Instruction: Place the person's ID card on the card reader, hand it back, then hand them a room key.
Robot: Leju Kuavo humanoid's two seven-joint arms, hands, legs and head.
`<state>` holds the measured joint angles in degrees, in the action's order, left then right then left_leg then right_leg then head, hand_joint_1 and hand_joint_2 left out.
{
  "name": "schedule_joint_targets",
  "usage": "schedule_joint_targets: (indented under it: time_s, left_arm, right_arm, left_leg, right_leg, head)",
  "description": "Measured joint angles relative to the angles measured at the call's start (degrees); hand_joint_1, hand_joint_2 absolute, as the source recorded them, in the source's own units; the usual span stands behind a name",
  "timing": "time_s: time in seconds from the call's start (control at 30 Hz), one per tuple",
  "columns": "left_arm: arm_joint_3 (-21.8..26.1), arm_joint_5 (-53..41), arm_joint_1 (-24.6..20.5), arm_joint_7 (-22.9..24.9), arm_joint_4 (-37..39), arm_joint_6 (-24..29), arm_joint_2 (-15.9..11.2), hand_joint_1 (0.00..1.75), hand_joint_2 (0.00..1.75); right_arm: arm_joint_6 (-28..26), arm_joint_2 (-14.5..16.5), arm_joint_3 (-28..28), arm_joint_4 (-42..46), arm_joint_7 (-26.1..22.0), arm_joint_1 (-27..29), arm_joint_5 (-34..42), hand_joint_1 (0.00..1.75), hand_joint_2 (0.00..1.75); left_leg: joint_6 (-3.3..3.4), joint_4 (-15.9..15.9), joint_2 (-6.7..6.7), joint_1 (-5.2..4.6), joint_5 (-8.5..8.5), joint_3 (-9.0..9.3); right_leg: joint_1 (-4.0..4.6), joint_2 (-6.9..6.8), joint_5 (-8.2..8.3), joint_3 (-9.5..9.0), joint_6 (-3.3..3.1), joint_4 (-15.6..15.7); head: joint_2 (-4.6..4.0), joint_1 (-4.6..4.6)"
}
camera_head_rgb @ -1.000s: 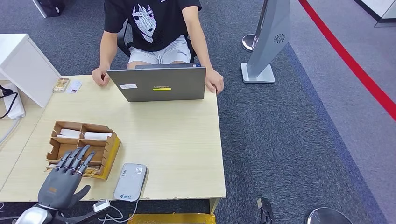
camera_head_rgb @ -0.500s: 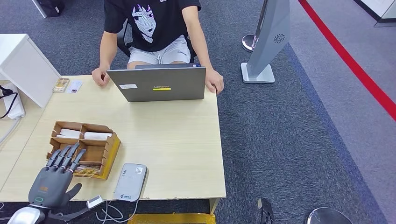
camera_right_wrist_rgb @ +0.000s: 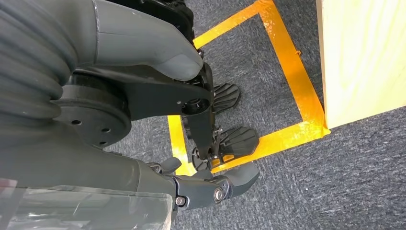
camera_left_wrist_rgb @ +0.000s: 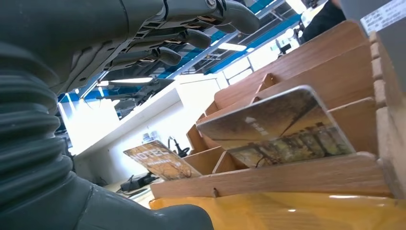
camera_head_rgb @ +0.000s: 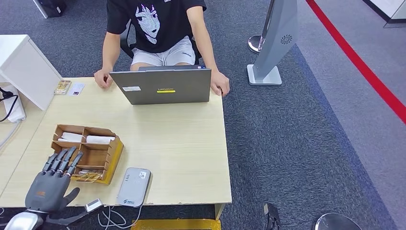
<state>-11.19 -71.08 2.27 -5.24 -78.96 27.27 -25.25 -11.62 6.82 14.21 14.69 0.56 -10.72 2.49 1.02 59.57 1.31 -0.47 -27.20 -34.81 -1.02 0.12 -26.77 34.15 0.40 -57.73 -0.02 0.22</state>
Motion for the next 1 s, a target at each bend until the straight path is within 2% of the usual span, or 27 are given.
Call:
schedule_joint_targets:
  time_s: [0.2,0.63,0.67,0.77,0.8,1.0]
  left_arm:
    - [0.0,0.2,-1.1,-2.3,1.4,1.3,1.4,0.0,1.75]
    - [-0.5,-0.2,-2.2,-3.7,2.9,3.4,3.7,0.0,1.75]
    - [-0.7,-0.2,-2.3,-3.7,3.0,3.4,3.9,0.13,1.75]
    - [-1.1,-0.3,-2.5,-3.6,3.1,2.9,4.1,1.44,1.75]
    - [-1.1,-0.3,-2.5,-3.4,3.1,2.6,4.1,1.75,1.75]
    - [-1.6,0.4,-2.5,-3.1,3.1,0.8,4.1,1.75,1.75]
  right_arm:
    - [0.0,0.0,0.0,0.0,0.1,0.0,-0.6,0.0,1.75]
    - [-0.2,0.0,0.0,0.0,0.4,-0.2,-0.9,0.0,1.75]
    - [-0.2,0.0,0.0,0.0,0.4,-0.2,-0.9,0.0,1.75]
    - [-0.2,0.0,0.0,0.0,0.5,-0.2,-0.9,0.0,1.75]
    - [-0.2,0.0,0.0,0.0,0.5,-0.2,-0.8,0.0,1.75]
    - [0.0,0.0,0.0,0.0,0.5,-0.2,-0.8,0.0,1.75]
  left_leg:
    - [0.0,0.0,0.0,0.0,0.0,0.0]
    - [0.0,0.0,0.0,0.0,0.0,0.0]
    - [0.0,0.0,0.0,0.0,0.0,0.0]
    - [0.0,0.0,0.0,0.0,0.0,0.01]
    - [0.0,0.0,0.0,0.0,0.0,0.01]
    - [0.0,0.0,0.0,0.0,0.0,0.0]
  right_leg:
    - [0.0,0.0,0.0,0.0,0.0,0.0]
    - [0.0,0.0,0.0,0.0,0.0,0.0]
    - [0.0,0.0,0.0,0.0,0.0,0.0]
    - [0.0,0.01,0.01,0.0,0.0,0.0]
    - [0.0,0.01,0.01,0.0,0.0,0.0]
    - [0.0,0.01,0.0,0.0,0.0,0.0]
  head:
    - [0.0,0.01]
    - [0.0,-0.03]
    - [0.0,-0.03]
    - [0.0,-0.02]
    - [0.0,-0.03]
    - [0.0,-0.03]
